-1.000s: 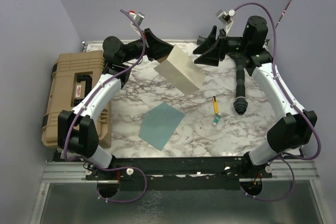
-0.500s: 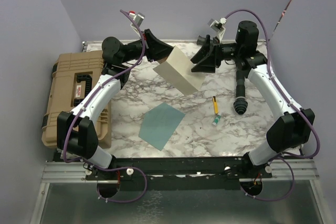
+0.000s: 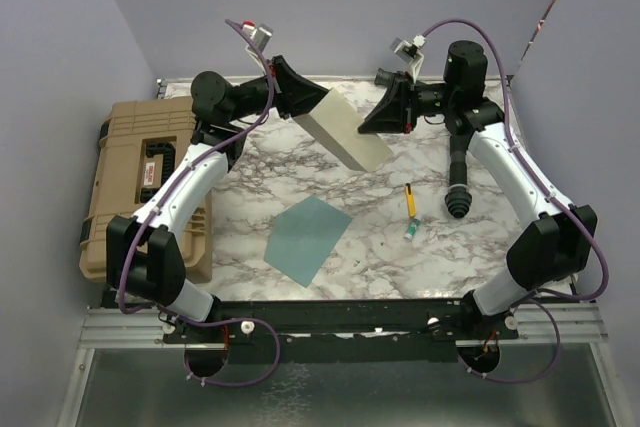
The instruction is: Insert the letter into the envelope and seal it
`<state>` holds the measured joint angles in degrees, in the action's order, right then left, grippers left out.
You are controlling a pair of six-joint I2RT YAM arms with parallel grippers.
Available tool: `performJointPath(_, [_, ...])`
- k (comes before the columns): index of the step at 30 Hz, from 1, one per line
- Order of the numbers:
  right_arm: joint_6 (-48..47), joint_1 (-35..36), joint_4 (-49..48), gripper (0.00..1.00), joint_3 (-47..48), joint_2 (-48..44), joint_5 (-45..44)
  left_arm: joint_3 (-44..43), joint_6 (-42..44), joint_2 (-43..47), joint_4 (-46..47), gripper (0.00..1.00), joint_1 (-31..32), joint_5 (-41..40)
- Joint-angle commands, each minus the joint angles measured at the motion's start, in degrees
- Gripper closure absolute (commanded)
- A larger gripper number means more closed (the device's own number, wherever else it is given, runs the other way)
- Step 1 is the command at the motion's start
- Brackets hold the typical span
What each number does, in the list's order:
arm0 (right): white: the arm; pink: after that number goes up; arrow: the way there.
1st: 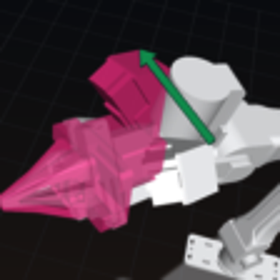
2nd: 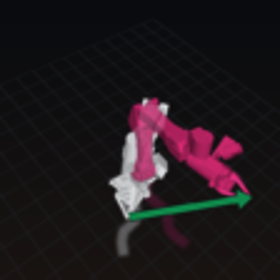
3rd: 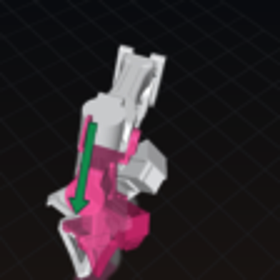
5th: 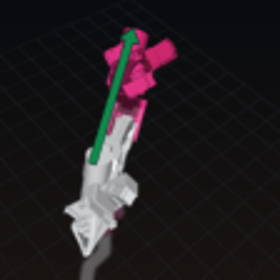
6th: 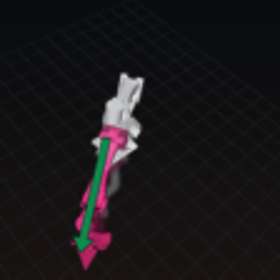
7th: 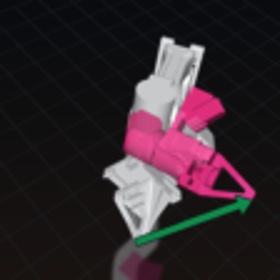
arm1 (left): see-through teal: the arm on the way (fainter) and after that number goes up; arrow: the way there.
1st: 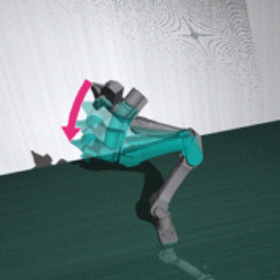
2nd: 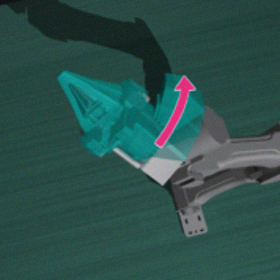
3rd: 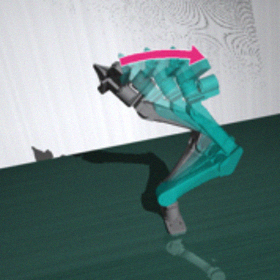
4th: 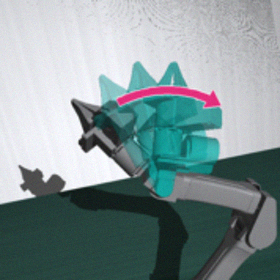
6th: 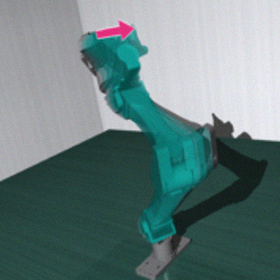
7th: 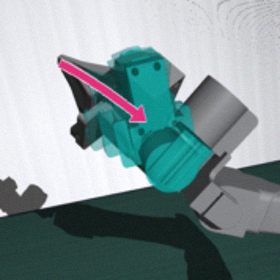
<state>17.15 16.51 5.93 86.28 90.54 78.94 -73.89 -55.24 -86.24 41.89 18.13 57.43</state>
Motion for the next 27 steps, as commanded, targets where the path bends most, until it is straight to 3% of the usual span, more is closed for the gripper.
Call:
performJointPath(1, [1.2,0.3,-1.1,0.99,0.6,-0.4,-0.9,0.1,0.9,2.5,0.1,0.94,-1.9,0.2])
performJointPath(5, [-2.2,0.2,3.8,0.99,1.7,-0.5,-5.6,0.3,6.7,4.1,-6.9,0.67,-5.2,1.2])
performJointPath(8, [-3.8,0.2,6.2,0.99,2.6,-0.9,-11.0,-1.5,18.0,6.6,-22.5,0.51,-9.4,0.1])
performJointPath(11, [-4.6,0.2,6.4,0.99,2.7,-2.0,-18.2,-5.9,35.8,9.0,-45.5,0.25,-11.0,-9.6])
performJointPath(14, [-3.7,0.1,6.0,0.99,3.1,-2.8,-27.1,-9.0,41.9,9.5,-55.9,0.10,-11.1,-22.2])
performJointPath(16, [-1.8,0.2,4.7,0.99,3.0,-3.3,-32.4,-9.7,38.7,9.2,-56.7,0.07,-11.1,-26.9])
performJointPath(18, [2.1,0.2,1.2,0.99,2.0,-3.8,-35.7,-9.7,32.1,7.9,-55.1,0.03,-10.9,-25.9])
performJointPath(22, [13.6,1.1,-11.9,0.99,-3.3,-4.9,-37.1,-7.2,18.8,7.5,-45.5,0.03,-6.1,-24.7])
performJointPath(27, [18.7,2.9,-14.6,0.99,-4.1,-4.1,-39.1,-2.3,2.9,8.4,-32.4,0.09,-1.2,-31.6])
